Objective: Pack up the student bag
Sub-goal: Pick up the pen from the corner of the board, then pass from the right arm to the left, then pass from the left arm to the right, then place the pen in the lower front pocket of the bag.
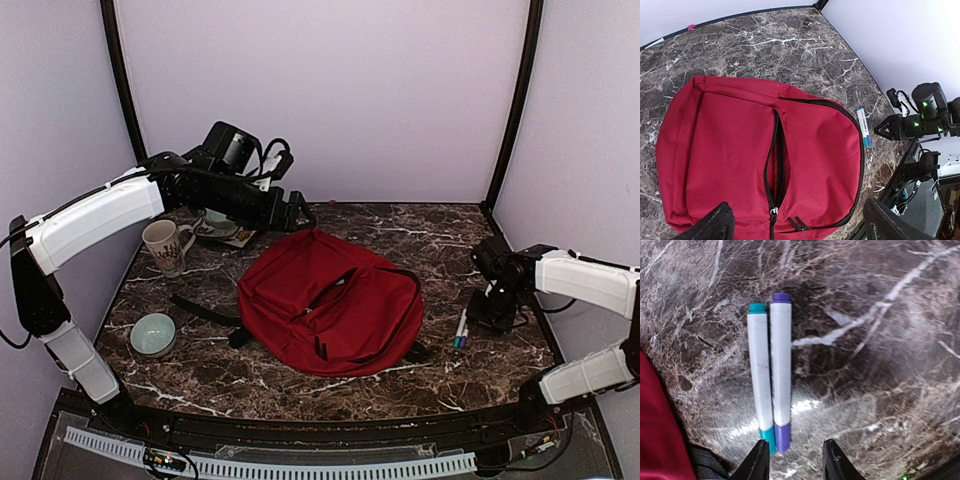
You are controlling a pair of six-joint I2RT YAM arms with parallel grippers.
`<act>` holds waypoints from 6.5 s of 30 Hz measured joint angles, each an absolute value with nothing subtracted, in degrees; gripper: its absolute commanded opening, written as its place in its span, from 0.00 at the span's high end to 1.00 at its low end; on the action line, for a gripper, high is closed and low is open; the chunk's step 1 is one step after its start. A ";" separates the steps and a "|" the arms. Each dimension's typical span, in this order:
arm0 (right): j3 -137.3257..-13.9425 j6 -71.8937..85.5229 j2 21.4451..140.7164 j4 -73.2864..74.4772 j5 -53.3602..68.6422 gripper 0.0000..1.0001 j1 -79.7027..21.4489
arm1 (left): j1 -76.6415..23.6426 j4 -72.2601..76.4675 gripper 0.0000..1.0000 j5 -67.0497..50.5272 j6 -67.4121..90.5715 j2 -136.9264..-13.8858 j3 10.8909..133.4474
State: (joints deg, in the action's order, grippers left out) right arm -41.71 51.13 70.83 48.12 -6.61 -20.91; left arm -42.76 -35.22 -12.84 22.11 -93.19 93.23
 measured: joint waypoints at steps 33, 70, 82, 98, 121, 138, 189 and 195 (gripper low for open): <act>-38.87 45.50 80.03 36.34 -2.13 0.93 -17.43 | -42.76 -36.07 0.09 -12.56 22.22 -96.40 97.49; -48.51 41.06 60.60 32.18 20.10 1.00 -18.02 | -42.76 -34.74 0.13 -17.80 23.59 -95.35 99.44; -52.93 36.62 63.22 15.79 32.40 1.00 -34.65 | -43.33 -29.30 0.21 -35.00 25.85 -96.40 101.27; -57.63 34.76 68.66 5.96 41.58 1.00 -43.03 | -46.44 -25.47 0.52 -47.92 27.90 -103.20 103.04; -58.50 39.83 69.28 3.49 34.44 0.26 -44.31 | -46.09 -19.59 1.00 -46.06 34.24 -103.07 103.15; -51.72 50.76 62.61 -13.89 19.22 0.34 -44.31 | -42.26 -0.45 1.00 -33.47 55.59 -98.59 97.38; -51.40 47.13 59.35 -2.42 16.62 1.00 -44.25 | -38.00 -4.82 0.01 -21.45 50.19 -82.04 79.35; -49.47 44.77 57.10 6.35 15.70 1.00 -44.25 | -36.56 -11.29 0.02 -17.78 44.77 -81.41 79.59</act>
